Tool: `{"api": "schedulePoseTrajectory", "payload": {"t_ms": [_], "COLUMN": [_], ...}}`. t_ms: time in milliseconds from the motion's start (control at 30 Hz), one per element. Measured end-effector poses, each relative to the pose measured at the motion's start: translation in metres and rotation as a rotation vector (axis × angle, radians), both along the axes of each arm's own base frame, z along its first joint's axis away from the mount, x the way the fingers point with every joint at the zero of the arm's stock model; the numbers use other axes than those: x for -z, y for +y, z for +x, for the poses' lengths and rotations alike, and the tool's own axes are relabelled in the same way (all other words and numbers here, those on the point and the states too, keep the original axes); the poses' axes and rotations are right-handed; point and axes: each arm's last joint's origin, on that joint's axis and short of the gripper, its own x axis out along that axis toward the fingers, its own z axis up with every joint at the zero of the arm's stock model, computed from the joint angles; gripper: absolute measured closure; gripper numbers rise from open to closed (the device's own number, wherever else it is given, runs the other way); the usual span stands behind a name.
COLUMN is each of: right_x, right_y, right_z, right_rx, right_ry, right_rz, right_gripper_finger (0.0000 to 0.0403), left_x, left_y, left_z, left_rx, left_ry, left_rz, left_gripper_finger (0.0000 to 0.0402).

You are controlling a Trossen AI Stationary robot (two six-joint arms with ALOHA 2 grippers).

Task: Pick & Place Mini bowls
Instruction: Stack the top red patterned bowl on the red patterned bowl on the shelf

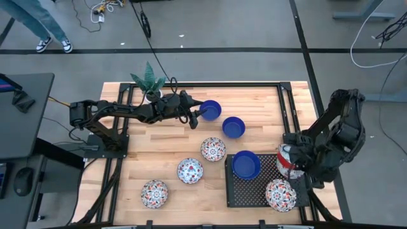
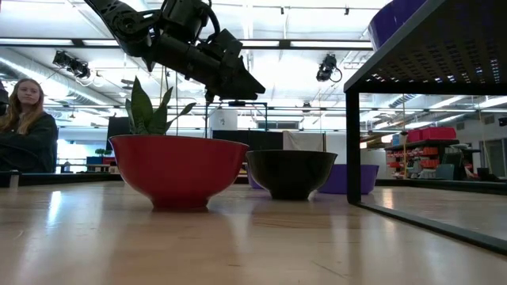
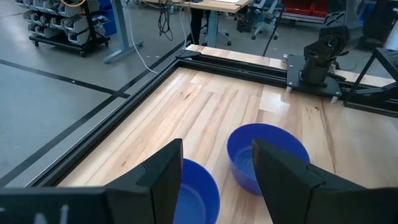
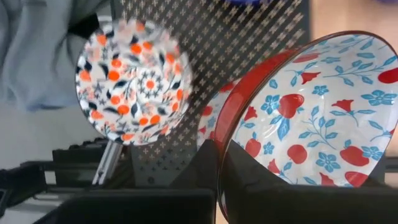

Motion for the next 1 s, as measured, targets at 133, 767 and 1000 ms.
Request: {"api": "schedulePoseTrajectory", "payload": {"t_ms": [133, 767, 1000], "right_x": [0.009, -0.021, -0.055], "right_y": [0.016, -0.023, -0.046], "right_z": [0.005, 0.018, 0.025], "right_rx": [-0.05, -0.322, -0.501], "right_ry": [0.065, -0.37, -0.477], "right_rz": [-0.023, -0.361, -0.451], "right_gripper_finger": [0.0403, 0.0403, 0.0403], "left_x": [0.0, 0.0, 0.0], "left_y": [0.0, 0.0, 0.0], "left_z": [0.0, 0.0, 0.0], "left_rx": [0.0, -0.007, -0.013], "left_ry": [0.0, -0.009, -0.016], "left_rz": [0.0, -0.024, -0.044], "left_gripper_finger": [0.0204, 0.0204, 0.0204]}}
